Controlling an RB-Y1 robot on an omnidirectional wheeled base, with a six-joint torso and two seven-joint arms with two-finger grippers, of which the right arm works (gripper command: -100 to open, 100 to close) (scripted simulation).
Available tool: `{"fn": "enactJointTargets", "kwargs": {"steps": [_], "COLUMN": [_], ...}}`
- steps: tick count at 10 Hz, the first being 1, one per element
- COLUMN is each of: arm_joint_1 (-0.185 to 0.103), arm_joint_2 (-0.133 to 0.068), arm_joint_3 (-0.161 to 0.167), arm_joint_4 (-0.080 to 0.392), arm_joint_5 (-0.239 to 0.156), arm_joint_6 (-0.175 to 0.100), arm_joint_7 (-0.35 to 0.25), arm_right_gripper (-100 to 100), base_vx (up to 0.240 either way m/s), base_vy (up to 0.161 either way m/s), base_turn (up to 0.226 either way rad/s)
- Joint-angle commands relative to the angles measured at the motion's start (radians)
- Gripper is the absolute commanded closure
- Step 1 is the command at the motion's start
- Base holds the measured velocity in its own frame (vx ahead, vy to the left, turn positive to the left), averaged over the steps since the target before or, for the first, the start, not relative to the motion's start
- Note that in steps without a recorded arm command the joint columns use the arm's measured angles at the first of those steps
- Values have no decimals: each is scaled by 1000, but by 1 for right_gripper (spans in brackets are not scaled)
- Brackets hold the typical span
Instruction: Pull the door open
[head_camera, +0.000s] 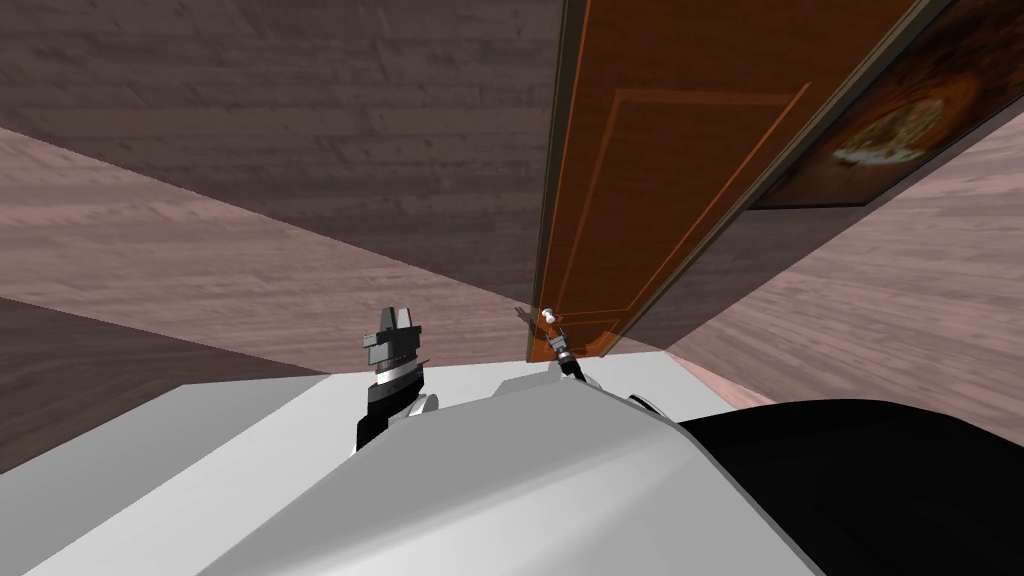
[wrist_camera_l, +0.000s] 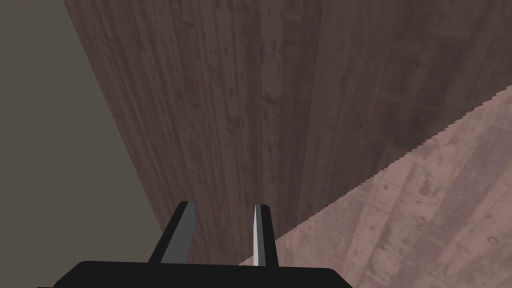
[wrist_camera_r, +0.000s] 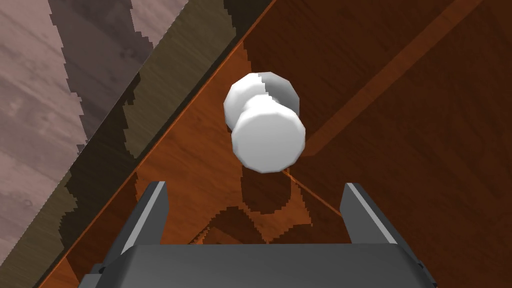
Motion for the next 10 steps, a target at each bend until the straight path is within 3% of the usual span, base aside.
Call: {"fn": "enactJointTargets", "kwargs": {"steps": [1, 2, 4, 10], "arm_joint_1": [-8, -8, -26, -50], "arm_joint_2": [2, 2, 5, 9], "arm_joint_3": [8, 8, 20, 38], "arm_joint_4": [-4, -4, -1, 3], "arm_joint_5": [-18, -18, -48, -87], "arm_joint_6": [12, 12, 26, 45], "arm_joint_7": [-50, -54, -120, -255], "arm_right_gripper": [-100, -100, -100, -100], "base_vx": [-51, -41, -60, -48], "base_vy": [-20, -15, -16, -22], "base_turn": [16, 10, 20, 12]}}
